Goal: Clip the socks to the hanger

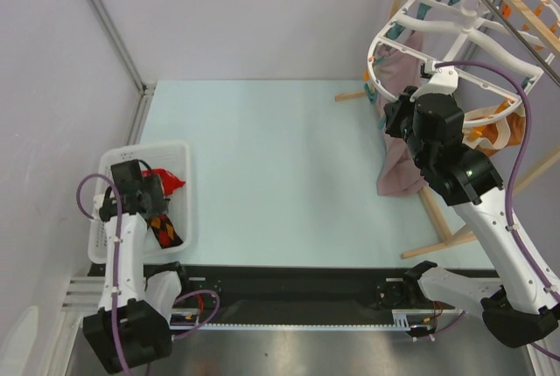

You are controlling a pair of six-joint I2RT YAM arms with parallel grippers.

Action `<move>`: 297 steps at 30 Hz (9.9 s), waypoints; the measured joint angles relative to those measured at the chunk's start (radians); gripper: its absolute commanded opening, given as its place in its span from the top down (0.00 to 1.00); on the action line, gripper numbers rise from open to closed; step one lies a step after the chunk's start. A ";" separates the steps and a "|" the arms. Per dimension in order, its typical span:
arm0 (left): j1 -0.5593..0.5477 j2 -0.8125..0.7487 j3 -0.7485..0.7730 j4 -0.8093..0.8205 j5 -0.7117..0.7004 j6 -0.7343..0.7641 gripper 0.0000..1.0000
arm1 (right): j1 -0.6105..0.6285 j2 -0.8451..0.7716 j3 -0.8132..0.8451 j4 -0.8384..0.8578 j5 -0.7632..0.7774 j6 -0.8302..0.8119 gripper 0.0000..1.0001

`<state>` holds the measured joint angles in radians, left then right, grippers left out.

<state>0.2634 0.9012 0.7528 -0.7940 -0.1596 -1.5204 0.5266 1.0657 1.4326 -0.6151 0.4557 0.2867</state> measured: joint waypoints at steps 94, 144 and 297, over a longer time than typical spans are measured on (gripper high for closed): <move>-1.026 0.377 0.584 0.401 0.592 1.744 1.00 | 0.003 -0.037 -0.003 0.001 -0.224 0.035 1.00; -1.405 0.548 0.470 1.034 -0.041 2.124 1.00 | -0.012 -0.016 0.018 -0.006 -0.378 0.271 1.00; -1.238 0.377 0.064 1.462 0.423 1.416 0.18 | -0.020 -0.269 0.034 -0.239 -0.454 0.026 0.26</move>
<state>-0.9749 1.2785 0.8173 0.6682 0.2634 -0.1040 0.5064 0.7967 1.4662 -0.8539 0.0021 0.3122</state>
